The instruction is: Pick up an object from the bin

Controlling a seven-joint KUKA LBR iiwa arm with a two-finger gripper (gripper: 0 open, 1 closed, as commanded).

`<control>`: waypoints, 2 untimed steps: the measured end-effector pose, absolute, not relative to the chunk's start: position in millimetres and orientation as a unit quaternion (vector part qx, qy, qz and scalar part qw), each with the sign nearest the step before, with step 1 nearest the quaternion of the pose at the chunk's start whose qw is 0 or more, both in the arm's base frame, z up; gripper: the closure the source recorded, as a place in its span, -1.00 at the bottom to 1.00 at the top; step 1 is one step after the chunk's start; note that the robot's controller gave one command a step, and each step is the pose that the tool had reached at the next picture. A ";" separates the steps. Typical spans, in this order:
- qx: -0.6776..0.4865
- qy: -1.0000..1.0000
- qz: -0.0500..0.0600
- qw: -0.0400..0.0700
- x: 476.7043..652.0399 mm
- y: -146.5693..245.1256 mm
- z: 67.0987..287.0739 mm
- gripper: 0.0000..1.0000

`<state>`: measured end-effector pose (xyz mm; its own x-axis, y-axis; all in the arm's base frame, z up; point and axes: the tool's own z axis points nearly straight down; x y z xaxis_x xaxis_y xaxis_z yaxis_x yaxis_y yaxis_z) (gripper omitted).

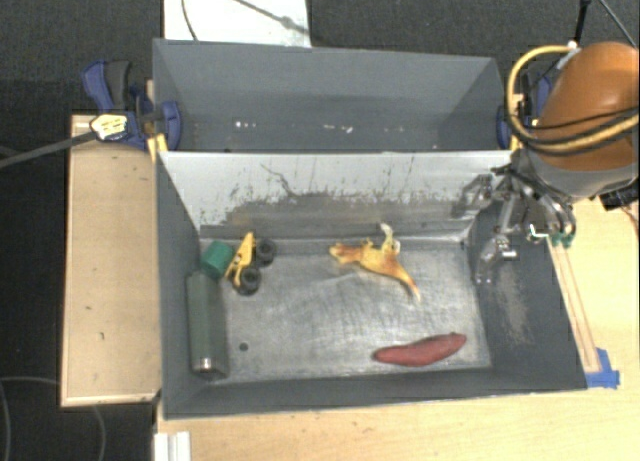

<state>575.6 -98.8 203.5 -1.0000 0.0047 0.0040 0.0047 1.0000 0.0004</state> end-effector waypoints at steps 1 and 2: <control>-0.001 -1.000 0.000 -0.002 577.3 -98.5 207.9 -1.00; -0.033 -0.999 0.000 -0.004 586.3 -44.6 135.8 -1.00</control>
Offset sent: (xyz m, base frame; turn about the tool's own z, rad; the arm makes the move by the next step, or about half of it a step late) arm 0.0153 0.1015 -0.1335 0.1132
